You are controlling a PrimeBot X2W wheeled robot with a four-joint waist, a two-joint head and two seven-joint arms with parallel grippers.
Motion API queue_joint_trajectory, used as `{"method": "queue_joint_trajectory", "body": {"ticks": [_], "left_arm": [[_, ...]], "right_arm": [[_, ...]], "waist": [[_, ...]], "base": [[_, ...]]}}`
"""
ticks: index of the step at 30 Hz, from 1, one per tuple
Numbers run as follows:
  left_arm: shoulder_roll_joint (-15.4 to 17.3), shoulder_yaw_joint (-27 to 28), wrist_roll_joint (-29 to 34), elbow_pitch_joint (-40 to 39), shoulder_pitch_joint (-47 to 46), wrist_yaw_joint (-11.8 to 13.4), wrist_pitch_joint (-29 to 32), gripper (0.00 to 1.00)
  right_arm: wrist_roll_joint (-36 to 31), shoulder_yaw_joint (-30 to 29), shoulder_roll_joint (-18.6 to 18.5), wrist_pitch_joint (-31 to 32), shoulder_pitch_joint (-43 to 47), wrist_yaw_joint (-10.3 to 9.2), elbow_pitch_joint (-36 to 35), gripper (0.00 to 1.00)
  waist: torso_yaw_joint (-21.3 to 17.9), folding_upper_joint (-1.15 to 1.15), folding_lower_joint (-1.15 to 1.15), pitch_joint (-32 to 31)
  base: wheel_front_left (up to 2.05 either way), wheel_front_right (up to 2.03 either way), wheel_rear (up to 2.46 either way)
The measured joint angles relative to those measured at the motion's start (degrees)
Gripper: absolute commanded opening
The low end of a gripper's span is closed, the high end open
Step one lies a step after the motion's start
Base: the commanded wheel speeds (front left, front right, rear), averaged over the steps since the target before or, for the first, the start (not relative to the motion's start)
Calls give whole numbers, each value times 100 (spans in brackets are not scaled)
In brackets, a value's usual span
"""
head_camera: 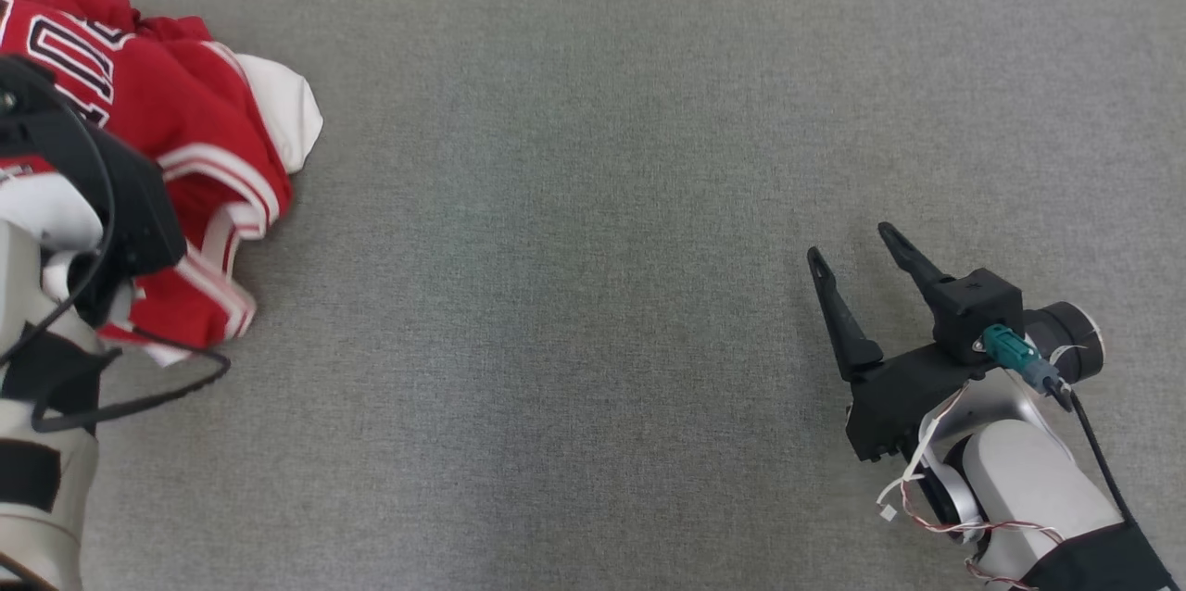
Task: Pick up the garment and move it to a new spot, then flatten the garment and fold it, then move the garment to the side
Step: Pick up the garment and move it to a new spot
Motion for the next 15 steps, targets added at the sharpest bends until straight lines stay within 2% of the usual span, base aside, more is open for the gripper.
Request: {"method": "queue_joint_trajectory", "body": {"ticks": [7,15], "left_arm": [[-62,-455,54,-336,-370,0,-443,0],[-304,-1203,-538,-1079,-421,0,-951,0]], "right_arm": [[55,7,143,-109,2,9,253,100],[205,-4,342,-238,33,24,547,100]], "waist": [[27,-1,0,-284],[-50,-1,0,-688]], "base": [[0,0,0],[0,0,0]]}}
